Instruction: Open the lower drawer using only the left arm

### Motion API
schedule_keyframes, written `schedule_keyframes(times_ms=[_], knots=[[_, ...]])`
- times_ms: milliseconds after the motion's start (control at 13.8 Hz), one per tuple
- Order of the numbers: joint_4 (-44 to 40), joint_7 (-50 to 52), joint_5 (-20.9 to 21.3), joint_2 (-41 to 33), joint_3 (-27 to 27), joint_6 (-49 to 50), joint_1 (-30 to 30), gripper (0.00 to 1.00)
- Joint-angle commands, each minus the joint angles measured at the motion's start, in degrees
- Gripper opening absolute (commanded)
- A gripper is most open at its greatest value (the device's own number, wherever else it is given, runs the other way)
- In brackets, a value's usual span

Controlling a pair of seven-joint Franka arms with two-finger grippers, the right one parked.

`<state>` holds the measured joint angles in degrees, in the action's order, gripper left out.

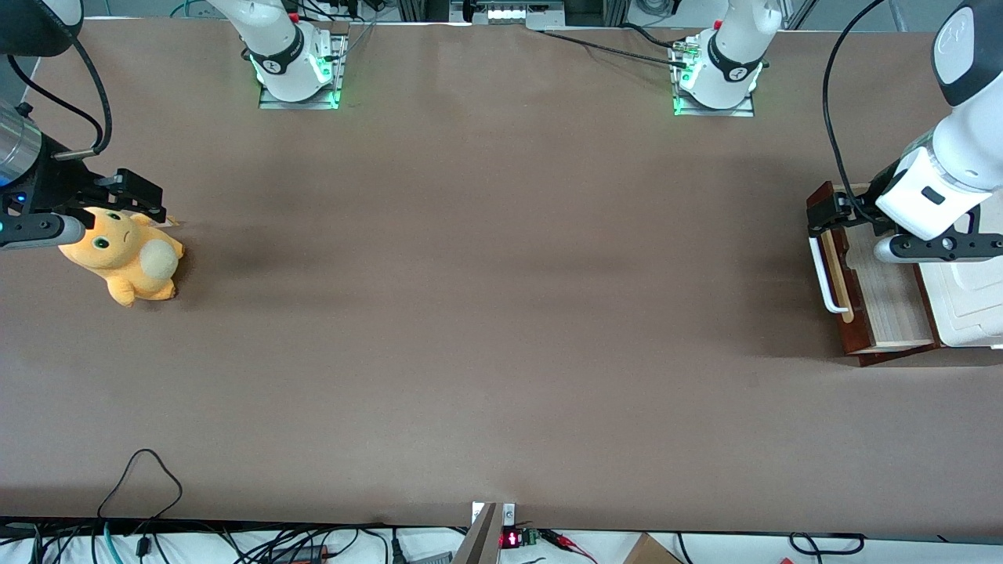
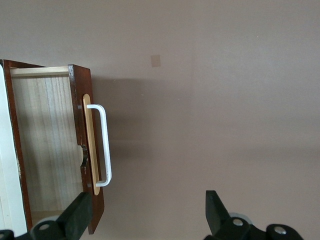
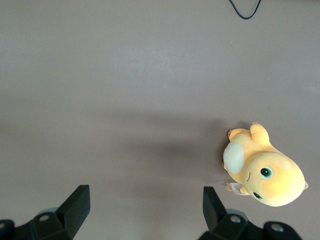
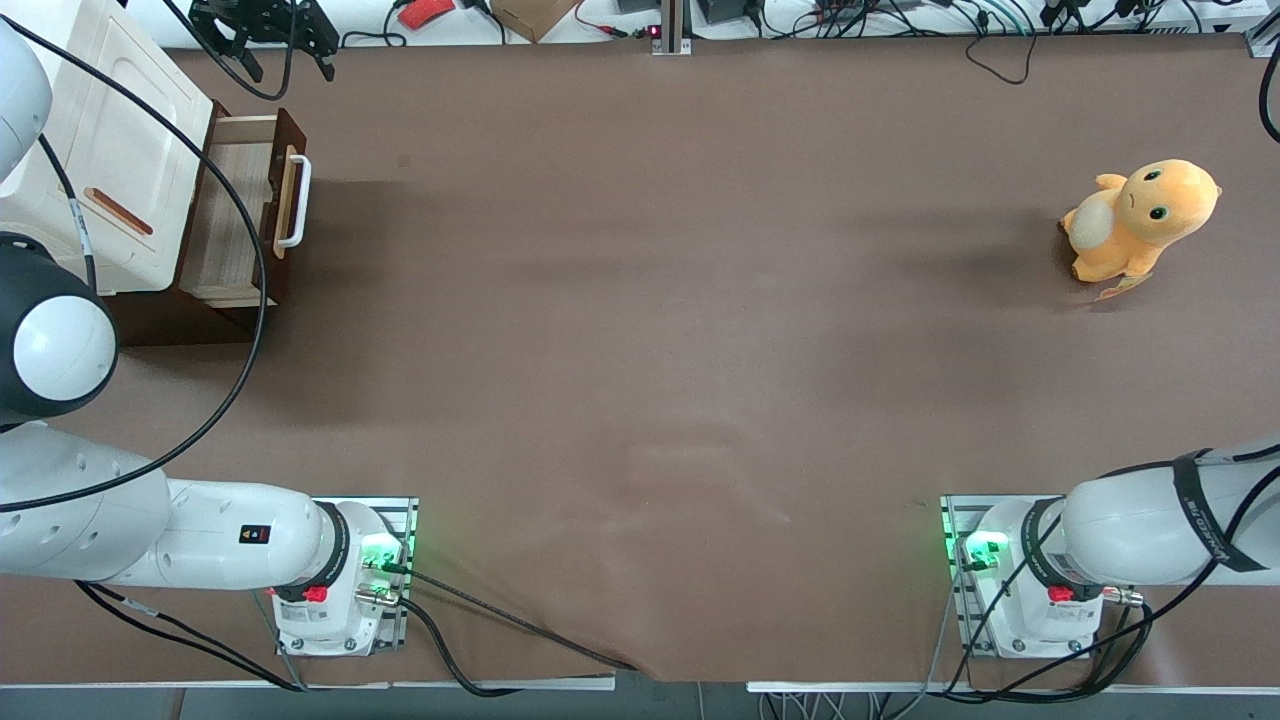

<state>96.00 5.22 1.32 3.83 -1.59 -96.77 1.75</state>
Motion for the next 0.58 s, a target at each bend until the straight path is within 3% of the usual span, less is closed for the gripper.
schedule_keyframes(times_ms=[0,508], knots=[[-0.46,-1.36,-1.23,-0.75,-0.08,0.79,-0.34,1.00],[-1.25,-1.36,-1.23,-0.57,-0.17,1.32,-0.35,1.00]])
